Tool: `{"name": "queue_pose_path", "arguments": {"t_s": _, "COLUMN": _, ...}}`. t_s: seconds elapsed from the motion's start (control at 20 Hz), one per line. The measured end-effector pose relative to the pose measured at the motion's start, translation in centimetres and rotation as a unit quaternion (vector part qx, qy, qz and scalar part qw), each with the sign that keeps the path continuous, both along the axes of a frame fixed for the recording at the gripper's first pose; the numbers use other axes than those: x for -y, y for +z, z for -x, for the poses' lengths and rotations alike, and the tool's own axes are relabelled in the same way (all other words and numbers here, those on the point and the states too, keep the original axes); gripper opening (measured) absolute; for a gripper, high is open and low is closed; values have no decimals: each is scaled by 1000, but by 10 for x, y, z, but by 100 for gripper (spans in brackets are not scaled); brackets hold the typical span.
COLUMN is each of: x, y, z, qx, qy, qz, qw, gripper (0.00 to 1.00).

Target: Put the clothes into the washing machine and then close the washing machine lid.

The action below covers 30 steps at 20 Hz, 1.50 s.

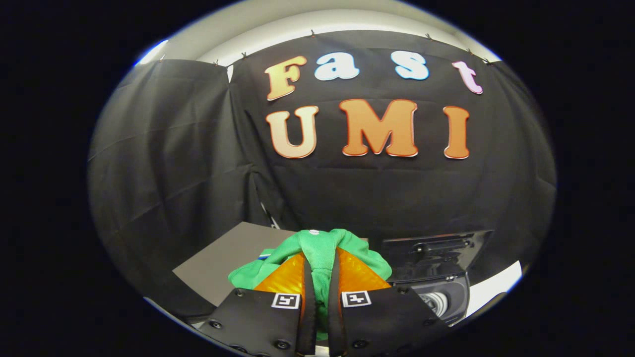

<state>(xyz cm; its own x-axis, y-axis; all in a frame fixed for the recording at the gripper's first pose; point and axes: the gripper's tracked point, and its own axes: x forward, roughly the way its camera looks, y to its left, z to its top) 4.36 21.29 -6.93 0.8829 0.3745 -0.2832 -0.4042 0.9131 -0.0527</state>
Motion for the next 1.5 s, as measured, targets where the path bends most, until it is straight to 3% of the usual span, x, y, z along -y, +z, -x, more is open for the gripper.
{"name": "queue_pose_path", "arguments": {"t_s": 0.3, "x": 96, "y": 20, "z": -27, "qx": 6, "qy": -48, "qz": -8, "qw": 999, "gripper": 17}}
{"name": "queue_pose_path", "arguments": {"t_s": 0.75, "x": 204, "y": 27, "z": -34, "qx": 11, "qy": -86, "qz": 3, "qw": 996, "gripper": 17}}
{"name": "queue_pose_path", "arguments": {"t_s": 1.15, "x": 271, "y": -10, "z": -42, "qx": -18, "qy": -123, "qz": 12, "qw": 992, "gripper": 17}}
{"name": "queue_pose_path", "arguments": {"t_s": 1.5, "x": 289, "y": -71, "z": -64, "qx": -63, "qy": -137, "qz": 31, "qw": 988, "gripper": 17}}
